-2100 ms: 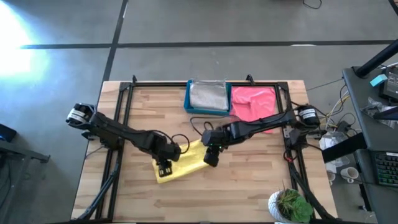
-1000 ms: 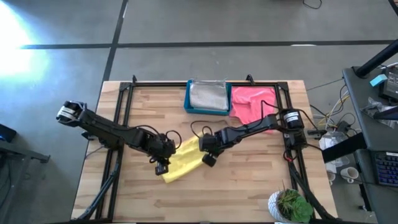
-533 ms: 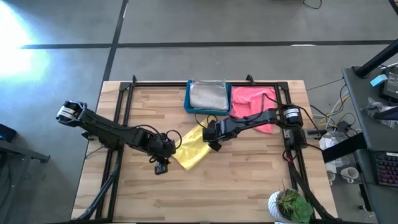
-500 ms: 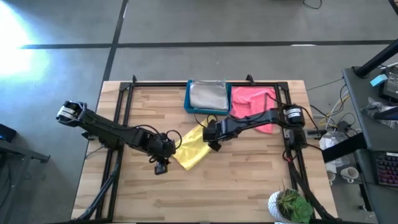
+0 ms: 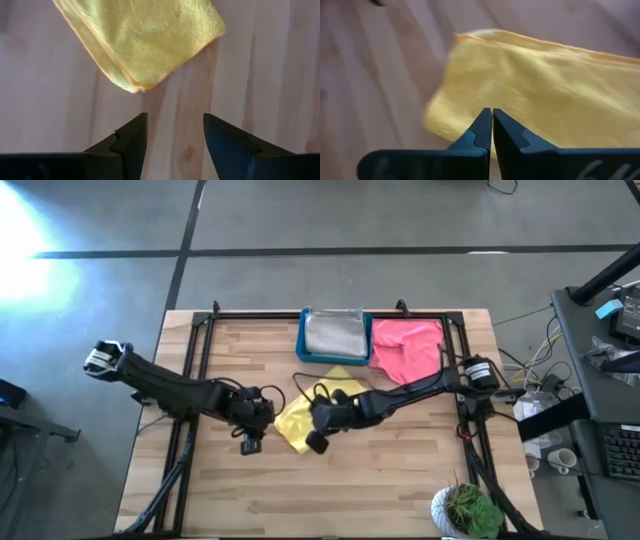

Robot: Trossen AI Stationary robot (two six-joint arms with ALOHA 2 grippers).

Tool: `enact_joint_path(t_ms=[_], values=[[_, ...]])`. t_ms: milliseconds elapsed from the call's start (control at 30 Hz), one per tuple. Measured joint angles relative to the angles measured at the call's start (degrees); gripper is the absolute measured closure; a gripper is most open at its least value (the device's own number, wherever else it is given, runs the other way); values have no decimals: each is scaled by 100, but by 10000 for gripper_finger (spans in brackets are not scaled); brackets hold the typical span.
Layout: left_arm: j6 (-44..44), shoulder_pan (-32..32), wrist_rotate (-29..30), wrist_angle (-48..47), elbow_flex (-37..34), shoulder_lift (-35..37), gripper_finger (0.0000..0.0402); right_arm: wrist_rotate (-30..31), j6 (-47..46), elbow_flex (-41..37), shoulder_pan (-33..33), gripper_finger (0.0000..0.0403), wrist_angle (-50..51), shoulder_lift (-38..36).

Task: Fold microfiber towels
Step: Fold the yellow microfiber cloth

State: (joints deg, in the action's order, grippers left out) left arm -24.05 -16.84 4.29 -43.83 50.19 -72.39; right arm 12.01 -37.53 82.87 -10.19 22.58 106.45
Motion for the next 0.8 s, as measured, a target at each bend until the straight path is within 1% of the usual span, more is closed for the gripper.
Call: enact_joint_path(t_ms=[133, 233, 433, 633, 700, 800], values=[[94, 0, 287, -73, 0, 288, 226, -6, -109, 0, -53, 394, -449, 176], [96, 0, 494, -75, 0, 484, 226, -52, -296, 0, -80, 394, -521, 352], [101, 0, 810, -79, -2, 815, 226, -340, -400, 159, -167, 394, -849, 770], [101, 0, 850, -87, -2, 967, 226, -384, -631, 473, -194, 394, -763, 1246], [123, 0, 850, -86, -2, 970, 226, -541, -706, 574, -197, 394, -738, 1341], [215, 0, 850, -82, -2, 957, 226, -793, -898, 692, -227, 394, -348, 1494]])
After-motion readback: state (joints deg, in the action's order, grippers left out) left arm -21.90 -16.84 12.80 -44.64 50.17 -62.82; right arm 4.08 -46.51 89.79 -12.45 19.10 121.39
